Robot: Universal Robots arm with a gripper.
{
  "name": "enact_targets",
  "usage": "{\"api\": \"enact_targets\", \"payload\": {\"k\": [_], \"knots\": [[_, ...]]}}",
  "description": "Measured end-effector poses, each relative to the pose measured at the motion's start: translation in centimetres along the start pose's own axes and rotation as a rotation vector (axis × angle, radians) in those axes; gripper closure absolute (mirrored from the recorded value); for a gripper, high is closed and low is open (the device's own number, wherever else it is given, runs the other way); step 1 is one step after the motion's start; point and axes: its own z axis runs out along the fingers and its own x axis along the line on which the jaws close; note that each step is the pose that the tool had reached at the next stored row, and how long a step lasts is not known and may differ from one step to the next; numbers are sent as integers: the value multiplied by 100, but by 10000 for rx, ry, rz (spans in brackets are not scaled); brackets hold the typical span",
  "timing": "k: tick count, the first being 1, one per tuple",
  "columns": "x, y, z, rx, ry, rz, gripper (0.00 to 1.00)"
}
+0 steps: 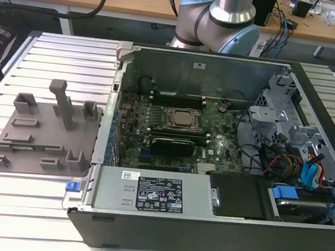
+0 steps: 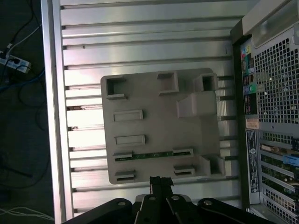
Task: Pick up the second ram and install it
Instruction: 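Reach for the second ram, then pick up the second ram and move it above second insertion slot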
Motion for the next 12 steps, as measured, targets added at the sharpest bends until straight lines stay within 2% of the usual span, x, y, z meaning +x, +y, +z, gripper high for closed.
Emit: {"api": "enact_targets", "payload": {"k": [12], "knots": [[-1, 0, 0, -3, 2, -125, 90]]}}
